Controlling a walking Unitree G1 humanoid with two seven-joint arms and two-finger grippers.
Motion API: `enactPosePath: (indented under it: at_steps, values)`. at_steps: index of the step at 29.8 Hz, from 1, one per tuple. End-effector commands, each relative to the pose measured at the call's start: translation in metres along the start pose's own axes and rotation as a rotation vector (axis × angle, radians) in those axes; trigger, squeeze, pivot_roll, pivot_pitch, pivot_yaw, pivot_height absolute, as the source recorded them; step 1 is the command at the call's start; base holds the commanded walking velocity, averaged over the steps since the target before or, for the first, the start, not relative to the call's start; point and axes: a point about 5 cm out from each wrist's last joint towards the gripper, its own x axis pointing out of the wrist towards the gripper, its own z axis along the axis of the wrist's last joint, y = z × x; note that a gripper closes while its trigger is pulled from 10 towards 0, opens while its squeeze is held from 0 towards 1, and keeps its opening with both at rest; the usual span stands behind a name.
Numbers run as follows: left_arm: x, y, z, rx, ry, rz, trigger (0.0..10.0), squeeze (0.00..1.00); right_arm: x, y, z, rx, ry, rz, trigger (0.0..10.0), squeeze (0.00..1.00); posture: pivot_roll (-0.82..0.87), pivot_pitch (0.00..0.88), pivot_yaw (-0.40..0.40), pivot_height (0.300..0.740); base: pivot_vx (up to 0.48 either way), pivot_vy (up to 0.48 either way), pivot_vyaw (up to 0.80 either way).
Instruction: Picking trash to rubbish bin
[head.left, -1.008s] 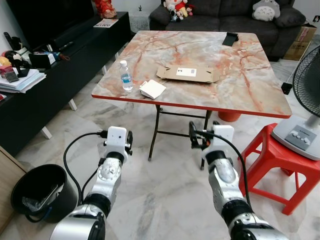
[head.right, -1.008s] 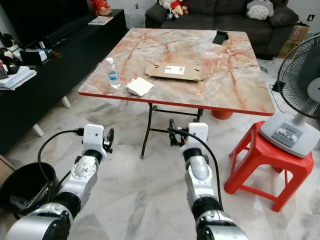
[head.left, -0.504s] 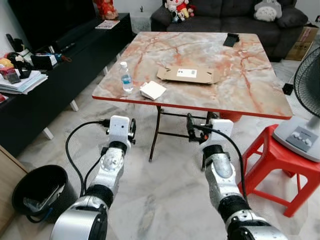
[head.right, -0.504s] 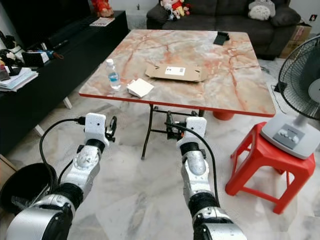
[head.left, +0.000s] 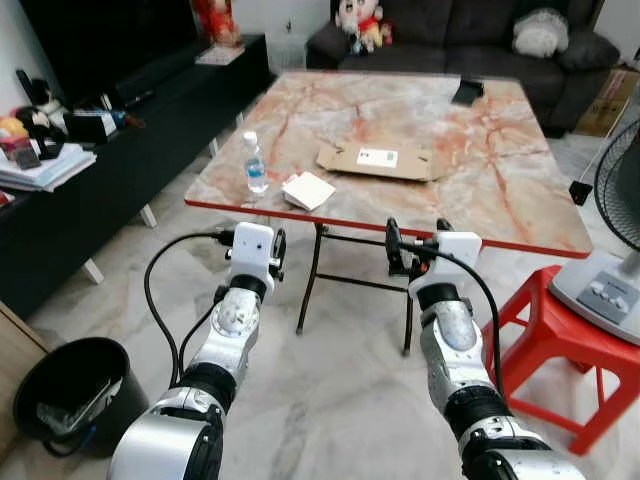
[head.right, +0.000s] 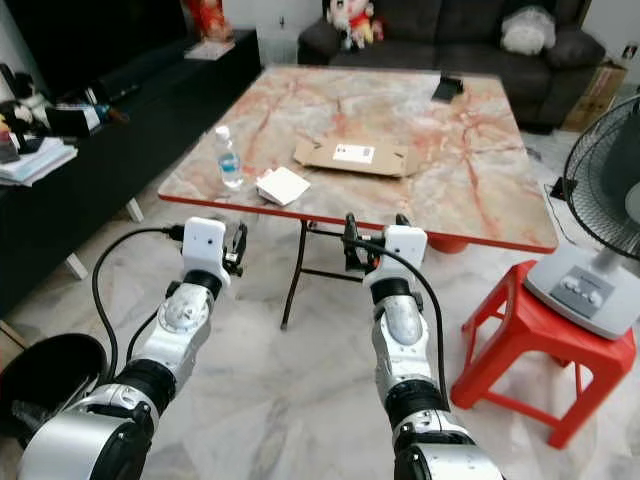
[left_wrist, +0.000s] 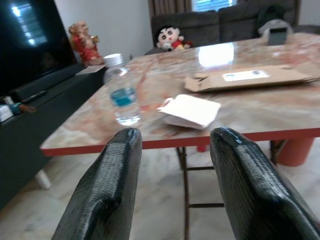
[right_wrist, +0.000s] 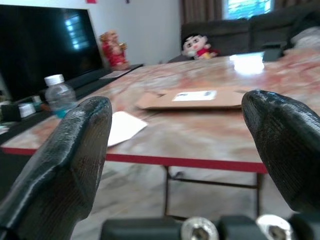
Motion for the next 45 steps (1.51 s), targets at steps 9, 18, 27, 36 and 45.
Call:
enactPosePath:
  at_steps: [9, 18, 27, 36, 45]
  values:
    - [0.0006, 0.0018, 0.0019, 0.003, -0.011, 0.010, 10.0, 0.00, 0.0034, 0.0023, 0.0057, -0.021, -0.019, 0.019, 10.0, 0.00, -0.06, 0.000, 0.033, 0.740, 0.345, 0.000, 0.16]
    - [0.0004, 0.0022, 0.0016, 0.007, -0.010, 0.006, 10.0, 0.00, 0.0022, 0.0009, 0.0049, -0.018, -0.018, 0.015, 10.0, 0.00, -0.06, 0.000, 0.040, 0.740, 0.343, 0.000, 0.21]
    - [0.0012, 0.0003, 0.0029, 0.009, -0.014, -0.003, 10.0, 0.00, 0.0017, 0.0025, 0.0044, -0.020, -0.017, 0.023, 10.0, 0.00, -0.06, 0.000, 0.045, 0.740, 0.343, 0.000, 0.65]
    - [0.0016, -0.0001, 0.0033, 0.010, -0.015, -0.007, 10.0, 0.00, 0.0015, 0.0023, 0.0039, -0.008, -0.015, 0.019, 10.0, 0.00, -0.07, 0.000, 0.049, 0.740, 0.345, 0.000, 0.19]
    - [0.0021, -0.0020, 0.0037, 0.007, -0.015, -0.022, 10.0, 0.00, 0.0027, 0.0052, 0.0017, 0.022, 0.008, 0.034, 10.0, 0.00, -0.07, 0.000, 0.049, 0.740, 0.344, 0.000, -0.14]
